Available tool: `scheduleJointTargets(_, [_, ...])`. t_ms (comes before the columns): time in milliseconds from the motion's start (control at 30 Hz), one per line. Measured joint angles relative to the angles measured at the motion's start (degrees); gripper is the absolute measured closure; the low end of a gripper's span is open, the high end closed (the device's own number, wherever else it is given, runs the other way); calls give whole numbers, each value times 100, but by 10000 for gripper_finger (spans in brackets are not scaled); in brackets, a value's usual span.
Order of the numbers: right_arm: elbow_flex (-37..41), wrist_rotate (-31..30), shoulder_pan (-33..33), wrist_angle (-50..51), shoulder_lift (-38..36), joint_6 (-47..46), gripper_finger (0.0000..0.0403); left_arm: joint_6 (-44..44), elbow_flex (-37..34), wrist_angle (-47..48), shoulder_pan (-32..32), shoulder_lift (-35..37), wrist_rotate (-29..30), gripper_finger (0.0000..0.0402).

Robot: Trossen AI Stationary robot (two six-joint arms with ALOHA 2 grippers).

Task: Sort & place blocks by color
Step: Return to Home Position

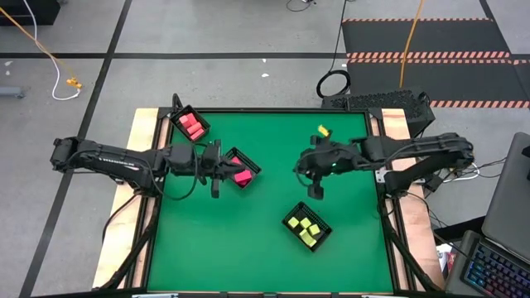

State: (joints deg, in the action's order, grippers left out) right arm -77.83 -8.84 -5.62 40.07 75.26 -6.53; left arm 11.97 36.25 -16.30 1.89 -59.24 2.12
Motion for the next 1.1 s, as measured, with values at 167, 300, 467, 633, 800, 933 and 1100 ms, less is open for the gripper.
scheduleJointTargets(167, [551, 172, 278, -351, -758, -134, 403, -56, 496, 476, -221, 0, -34, 401])
scheduleJointTargets(300, [574, 374, 447, -547, -1122, -153, 403, -360, 1584, 1756, -437, 0, -235, 401])
scheduleJointTargets(467, [574, 464, 454, -834, -1362, -36, 403, -706, 2693, 2732, -446, 0, -255, 401])
scheduleJointTargets(633, [571, 516, 440, -1085, -1474, -21, 403, -786, 3553, 3973, -448, -19, -212, 401])
scheduleJointTargets(800, [747, 597, 220, -742, -1748, 11, 403, -766, 3175, 4630, -117, 249, 33, 401])
scheduleJointTargets(933, [1406, 459, 88, -1101, -2382, -197, 403, -559, 2091, 3865, 136, 891, 339, 401])
scheduleJointTargets(1100, [2436, 258, 12, -1216, -3427, -584, 403, -224, 828, 3387, 295, 1922, 348, 401])
